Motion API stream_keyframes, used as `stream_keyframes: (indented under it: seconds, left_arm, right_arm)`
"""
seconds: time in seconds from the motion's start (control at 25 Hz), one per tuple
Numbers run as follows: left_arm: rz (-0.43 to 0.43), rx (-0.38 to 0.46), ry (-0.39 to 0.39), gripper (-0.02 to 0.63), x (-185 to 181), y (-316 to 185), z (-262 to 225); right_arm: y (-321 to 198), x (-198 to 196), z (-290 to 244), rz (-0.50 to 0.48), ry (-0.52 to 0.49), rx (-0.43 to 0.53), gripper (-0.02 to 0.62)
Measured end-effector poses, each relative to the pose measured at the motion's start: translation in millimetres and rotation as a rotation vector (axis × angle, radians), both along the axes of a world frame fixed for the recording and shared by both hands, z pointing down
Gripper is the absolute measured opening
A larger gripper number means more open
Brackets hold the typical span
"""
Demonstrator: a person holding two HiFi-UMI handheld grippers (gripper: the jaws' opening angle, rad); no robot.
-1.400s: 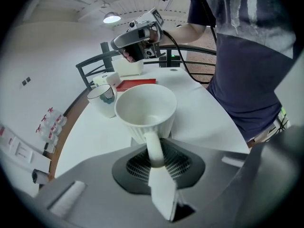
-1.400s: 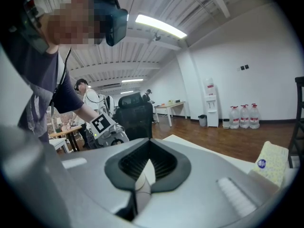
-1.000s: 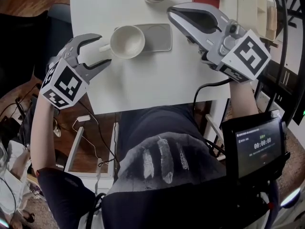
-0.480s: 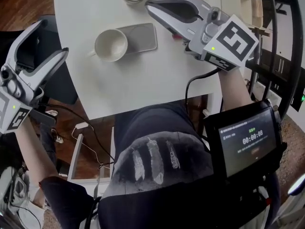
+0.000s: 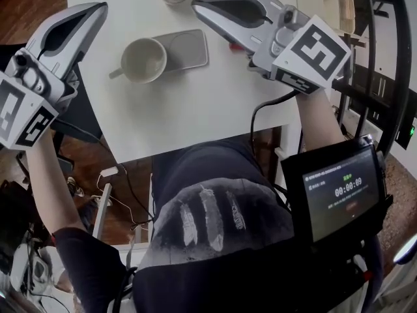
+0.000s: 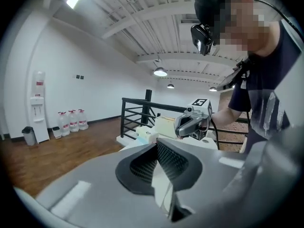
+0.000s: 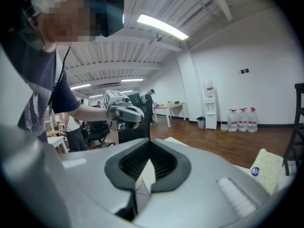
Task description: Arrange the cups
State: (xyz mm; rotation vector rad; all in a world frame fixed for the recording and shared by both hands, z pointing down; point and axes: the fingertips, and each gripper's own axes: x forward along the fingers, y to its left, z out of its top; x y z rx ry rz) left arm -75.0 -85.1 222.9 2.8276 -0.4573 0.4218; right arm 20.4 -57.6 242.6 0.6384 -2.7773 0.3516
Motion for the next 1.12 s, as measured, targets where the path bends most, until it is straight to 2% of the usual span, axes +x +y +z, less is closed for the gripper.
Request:
stream_keyframes:
  seconds: [0.24,0.44,0.76,1.0,1.12]
  left_arm:
    - [0.009,-0.004,0.007,0.014,10,4,1]
    - [0.038,-0.017,0.068,0.015,15,9,-5]
    - [0.034,-0.012,0.041,0.015,17,7,2]
    - [0.039,0.017,-0.044,0.014,12,9,15]
    - [0.027,0.018,-0.023,0.015,13,7,12]
  right_arm:
    - [0,-1,0,-0.003,-0.006,0.001,0.005]
    - [1,-4,1,-0.014,-0.003,0.002,0.005]
    - [-1,-1,4,-0.006,0.008,-0.003,0.005]
    - [-2,-2,4,-0.002,0.009,-0.004,0.005]
    - [-4,-1,4,0.003,0.015,-0.004,0.005]
